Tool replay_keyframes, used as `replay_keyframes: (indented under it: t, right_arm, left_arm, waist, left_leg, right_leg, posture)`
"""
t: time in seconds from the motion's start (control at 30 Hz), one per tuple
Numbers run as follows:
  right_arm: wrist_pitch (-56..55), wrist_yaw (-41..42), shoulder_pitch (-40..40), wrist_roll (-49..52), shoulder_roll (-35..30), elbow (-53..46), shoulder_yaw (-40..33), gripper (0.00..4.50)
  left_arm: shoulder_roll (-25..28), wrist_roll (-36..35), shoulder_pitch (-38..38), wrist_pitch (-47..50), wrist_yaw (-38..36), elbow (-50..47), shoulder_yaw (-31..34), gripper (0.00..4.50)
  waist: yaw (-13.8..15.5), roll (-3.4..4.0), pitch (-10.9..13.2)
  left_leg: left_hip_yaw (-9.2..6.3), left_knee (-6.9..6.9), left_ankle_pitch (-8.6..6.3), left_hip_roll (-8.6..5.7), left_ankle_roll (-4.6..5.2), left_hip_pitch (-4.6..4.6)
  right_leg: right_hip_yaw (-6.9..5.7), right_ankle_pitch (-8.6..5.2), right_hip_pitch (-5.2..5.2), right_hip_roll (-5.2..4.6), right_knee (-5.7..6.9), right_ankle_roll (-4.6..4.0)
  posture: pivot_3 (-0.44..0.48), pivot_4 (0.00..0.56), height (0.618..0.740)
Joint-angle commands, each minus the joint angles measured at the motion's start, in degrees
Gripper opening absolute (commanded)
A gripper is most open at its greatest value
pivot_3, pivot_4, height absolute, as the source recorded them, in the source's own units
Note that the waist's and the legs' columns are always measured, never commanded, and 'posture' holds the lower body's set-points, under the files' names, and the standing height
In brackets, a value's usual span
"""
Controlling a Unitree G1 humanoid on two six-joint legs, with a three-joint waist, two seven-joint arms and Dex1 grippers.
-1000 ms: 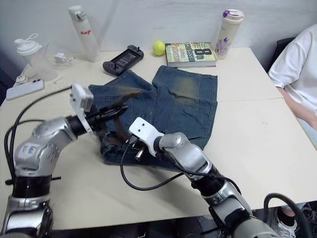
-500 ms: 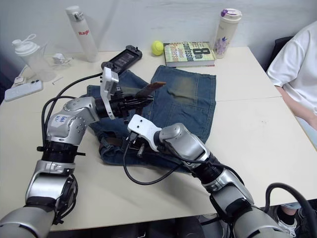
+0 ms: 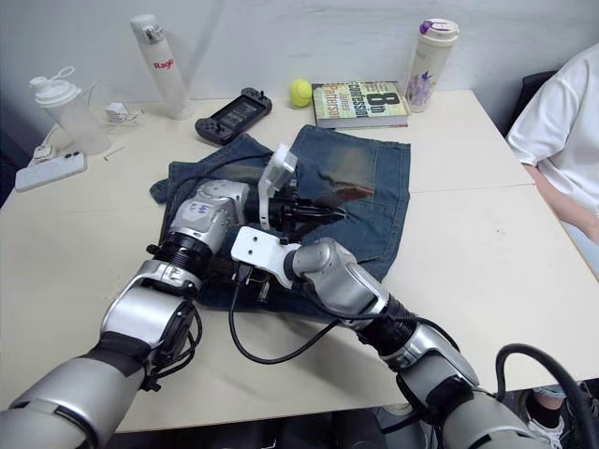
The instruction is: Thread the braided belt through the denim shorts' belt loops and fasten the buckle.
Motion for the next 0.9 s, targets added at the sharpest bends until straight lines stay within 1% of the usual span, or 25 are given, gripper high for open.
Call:
replay_keyframes:
  t: [0.03,0.07,0.17,0.23,0.3,0.37,0.43,0.53,0.6,0.63,0.67,0.73,0.77,0.8,0.87,0.9]
  right_arm:
    - [5.4,2.6,6.3,1.7,0.8,4.2,8.1,0.04]
    - [5.5,2.6,6.6,1.6,0.9,4.0,7.9,0.04]
    - [5.4,2.8,7.0,1.3,1.0,3.6,7.7,0.04]
    - [5.6,2.7,7.2,1.2,1.3,3.5,7.3,0.04]
    - [5.6,2.4,7.5,1.0,1.6,3.5,6.9,0.04]
    - [5.6,2.3,7.7,0.7,1.7,3.5,6.5,0.04]
    - [5.6,2.2,7.8,0.5,1.8,3.4,6.2,0.04]
    - [4.8,0.9,8.2,-0.1,2.2,3.3,5.1,0.04]
    - [3.3,-1.1,8.3,-0.9,2.5,3.4,3.3,0.04]
    - [2.6,-1.8,8.4,-1.2,2.7,3.4,2.5,0.04]
    - [2.1,-3.6,8.3,-1.6,3.3,3.1,0.5,0.04]
    - [1.2,-5.7,8.0,-2.1,3.7,1.7,-2.3,0.04]
    - [1.2,-7.2,8.3,-1.6,4.8,0.4,-5.2,0.04]
    - [1.3,-8.1,8.6,-1.1,5.6,-0.4,-7.0,0.04]
    - [1.4,-8.9,9.1,0.2,6.9,-2.8,-10.2,0.04]
    - [2.2,-9.1,9.7,1.3,7.3,-5.5,-12.6,0.04]
  left_arm:
    - [-8.2,0.1,-6.6,-4.7,-2.9,0.7,-0.4,0.0]
    - [-10.8,0.5,-7.6,-5.8,-3.5,1.0,-0.8,0.0]
    - [-15.9,1.7,-9.3,-8.1,-4.5,1.5,-1.2,0.0]
    - [-18.2,2.1,-9.8,-9.1,-4.5,1.3,-1.1,0.0]
    - [-19.4,2.2,-9.8,-9.6,-4.3,1.3,-0.6,0.0]
    - [-19.4,2.4,-9.7,-10.1,-4.0,1.1,0.0,0.0]
    - [-17.8,2.6,-9.5,-10.9,-2.6,0.8,1.3,0.0]
    - [-13.5,2.8,-9.6,-12.5,2.1,0.6,4.6,0.0]
    - [-9.5,4.1,-9.1,-14.7,7.4,0.7,6.5,0.0]
    - [-8.3,4.7,-8.9,-15.4,9.3,0.8,7.2,0.0]
    - [-5.7,5.3,-7.9,-15.7,11.8,-0.2,8.2,0.0]
    - [-1.5,6.0,-5.2,-15.6,15.4,-3.4,9.6,0.0]
    - [0.5,6.0,-3.1,-14.5,16.8,-6.3,10.3,0.0]
    - [1.5,5.8,-1.6,-13.5,17.6,-8.4,10.5,0.0]
    - [4.0,5.6,2.5,-10.4,19.6,-14.6,10.8,0.0]
    - [5.9,5.2,6.5,-7.3,21.2,-20.3,11.5,0.0]
  waist:
    - [0.0,0.04,0.0]
    - [0.2,0.1,-0.1]
    - [0.9,0.32,-0.2]
    - [1.4,0.34,-0.2]
    - [1.6,0.34,-0.2]
    - [1.7,0.34,-0.2]
    - [1.7,0.34,-0.2]
    - [1.6,0.34,-0.2]
    - [1.4,0.34,-0.2]
    - [1.4,0.34,-0.2]
    - [1.3,0.33,-0.2]
    - [1.1,0.32,-0.2]
    - [0.8,0.33,-0.2]
    - [0.4,0.33,-0.2]
    - [0.1,0.34,-0.1]
    - [0.0,0.35,-0.1]
  left_leg:
    - [0.0,0.0,-0.01,-0.01,0.02,0.0]
    - [0.0,0.02,-0.02,-0.01,0.04,0.0]
    - [-0.04,0.02,-0.06,-0.15,0.17,-0.01]
    - [-0.04,0.03,-0.07,-0.23,0.25,-0.02]
    - [-0.06,0.07,-0.08,-0.25,0.29,-0.05]
    - [-0.12,0.08,-0.07,-0.29,0.32,-0.06]
    - [-0.14,0.08,-0.06,-0.32,0.34,-0.06]
    - [-0.21,0.08,-0.05,-0.34,0.36,-0.1]
    - [-0.23,0.08,-0.04,-0.34,0.36,-0.12]
    - [-0.24,0.08,-0.03,-0.33,0.35,-0.12]
    - [-0.24,0.08,-0.02,-0.33,0.35,-0.12]
    - [-0.26,0.08,0.01,-0.31,0.31,-0.11]
    - [-0.25,0.06,0.02,-0.29,0.29,-0.12]
    - [-0.24,-0.01,0.07,-0.28,0.23,-0.17]
    - [-0.27,-0.15,0.15,-0.27,0.15,-0.2]
    - [-0.28,-0.16,0.19,-0.28,0.15,-0.26]
  right_leg:
    - [0.0,0.0,0.02,0.0,-0.02,0.0]
    - [0.0,0.0,0.04,-0.03,-0.04,0.0]
    - [-0.04,0.0,0.1,-0.19,-0.1,0.01]
    - [-0.07,0.01,0.11,-0.29,-0.12,0.02]
    - [-0.12,0.02,0.15,-0.33,-0.16,0.04]
    - [-0.2,0.02,0.18,-0.39,-0.16,0.04]
    - [-0.26,0.02,0.19,-0.44,-0.16,0.04]
    - [-0.37,0.02,0.21,-0.49,-0.17,0.05]
    - [-0.4,0.02,0.21,-0.49,-0.17,0.05]
    - [-0.4,0.02,0.2,-0.48,-0.16,0.05]
    - [-0.4,0.02,0.2,-0.48,-0.15,0.05]
    - [-0.42,0.02,0.16,-0.47,-0.07,0.05]
    - [-0.4,0.02,0.1,-0.46,-0.05,0.05]
    - [-0.39,0.02,-0.02,-0.45,0.04,0.05]
    - [-0.43,0.02,-0.06,-0.44,0.21,0.05]
    - [-0.45,0.02,-0.14,-0.44,0.28,0.05]
  posture:
    - [0.0,0.15,0.74]
    - [0.0,0.15,0.74]
    - [0.0,0.15,0.74]
    - [0.0,0.15,0.74]
    - [0.0,0.15,0.74]
    - [0.0,0.15,0.74]
    - [0.0,0.15,0.74]
    - [0.0,0.15,0.74]
    - [0.0,0.15,0.74]
    - [0.0,0.15,0.74]
    - [0.0,0.15,0.74]
    - [0.0,0.15,0.74]
    - [0.0,0.15,0.74]
    - [0.0,0.15,0.74]
    - [0.0,0.15,0.74]
    - [0.0,0.15,0.74]
